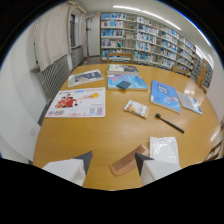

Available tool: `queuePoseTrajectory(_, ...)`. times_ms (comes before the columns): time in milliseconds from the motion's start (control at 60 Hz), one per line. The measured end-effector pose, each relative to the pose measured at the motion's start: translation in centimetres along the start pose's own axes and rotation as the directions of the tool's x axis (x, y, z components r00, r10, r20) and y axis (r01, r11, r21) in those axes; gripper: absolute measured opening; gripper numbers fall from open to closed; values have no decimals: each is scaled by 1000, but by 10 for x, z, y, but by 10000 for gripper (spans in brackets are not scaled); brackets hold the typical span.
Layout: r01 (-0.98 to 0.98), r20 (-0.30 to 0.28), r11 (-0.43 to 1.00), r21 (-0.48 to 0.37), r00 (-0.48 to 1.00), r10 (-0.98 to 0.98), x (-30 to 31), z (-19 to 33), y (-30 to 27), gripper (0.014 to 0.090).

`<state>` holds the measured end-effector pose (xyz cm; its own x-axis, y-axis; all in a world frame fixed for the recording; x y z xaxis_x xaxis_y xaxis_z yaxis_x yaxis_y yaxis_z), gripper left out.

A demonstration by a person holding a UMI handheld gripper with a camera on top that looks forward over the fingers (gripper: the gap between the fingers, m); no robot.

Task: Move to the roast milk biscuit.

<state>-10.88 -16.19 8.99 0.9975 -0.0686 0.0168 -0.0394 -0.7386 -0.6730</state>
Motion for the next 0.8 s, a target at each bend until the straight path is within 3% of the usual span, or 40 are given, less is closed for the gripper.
queuePoseTrajectory(333,41,12,999,-2,999,-41,56,73,-46,839)
queuePoseTrajectory(567,64,51,998,-18,997,-63,70,133,-76,843)
queuePoseTrajectory(800,66,42,998,-12,997,-65,81,175,-103,844)
